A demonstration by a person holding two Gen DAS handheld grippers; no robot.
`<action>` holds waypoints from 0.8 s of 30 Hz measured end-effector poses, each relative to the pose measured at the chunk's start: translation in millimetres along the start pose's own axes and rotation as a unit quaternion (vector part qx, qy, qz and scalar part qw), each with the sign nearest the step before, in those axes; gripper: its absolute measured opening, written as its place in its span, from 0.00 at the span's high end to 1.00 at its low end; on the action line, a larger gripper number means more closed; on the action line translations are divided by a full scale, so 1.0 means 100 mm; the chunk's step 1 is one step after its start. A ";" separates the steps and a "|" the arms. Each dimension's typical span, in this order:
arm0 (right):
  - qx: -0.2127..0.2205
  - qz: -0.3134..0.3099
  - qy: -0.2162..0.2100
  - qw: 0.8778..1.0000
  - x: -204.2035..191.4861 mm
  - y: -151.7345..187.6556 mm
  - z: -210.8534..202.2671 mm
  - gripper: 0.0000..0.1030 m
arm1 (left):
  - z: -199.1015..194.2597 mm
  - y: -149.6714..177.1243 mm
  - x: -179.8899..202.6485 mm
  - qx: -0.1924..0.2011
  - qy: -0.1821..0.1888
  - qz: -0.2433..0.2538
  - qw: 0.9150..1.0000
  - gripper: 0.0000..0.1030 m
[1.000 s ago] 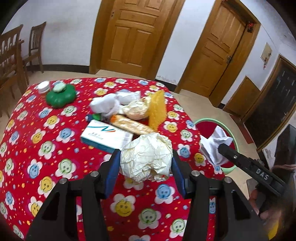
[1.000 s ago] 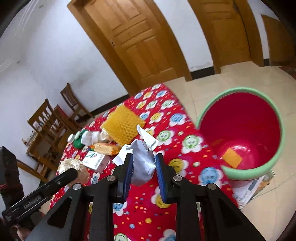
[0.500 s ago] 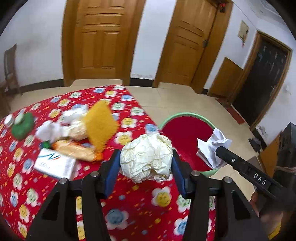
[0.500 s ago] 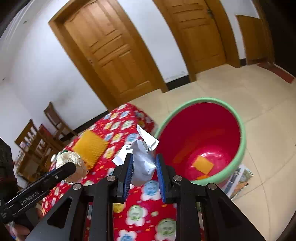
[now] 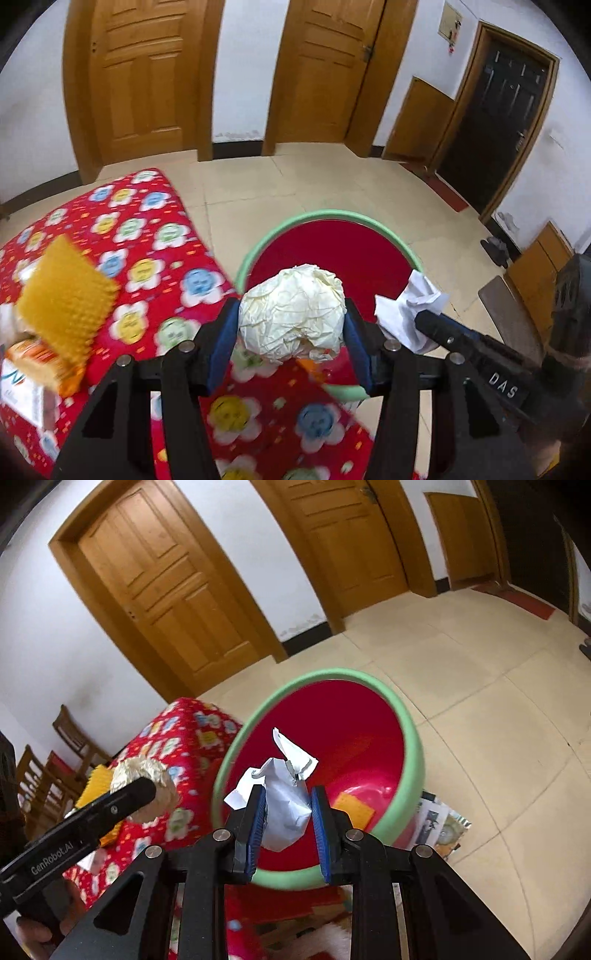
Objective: Collect trash
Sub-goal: 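Carry paper ball and tissue over the bin and release both, then grasp the white medicine box with the left tool while the right grasps another yellow foam net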
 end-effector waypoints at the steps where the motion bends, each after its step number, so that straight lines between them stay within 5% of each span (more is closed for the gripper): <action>1: -0.002 0.003 0.003 1.000 0.05 -0.01 0.02 0.75 | 0.06 -0.02 0.03 -0.003 0.001 0.002 1.000 0.47; 9: -0.010 0.017 0.005 1.000 0.21 -0.04 0.11 0.69 | 0.27 -0.04 0.14 -0.019 0.005 0.001 1.000 0.42; 24: -0.005 0.019 -0.005 1.000 0.19 -0.04 0.07 0.62 | -0.01 -0.02 0.06 -0.002 0.003 -0.010 1.000 0.40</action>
Point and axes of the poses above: each gripper's, at about its wrist camera, not at the fingertips, and z roughly the way its jaws point, x to its right, y to its underside, the point moved 5 cm from there along z, roughly the way its jaws point, and after that the axes turned 4 degrees about -x, right-handed, at the moved point
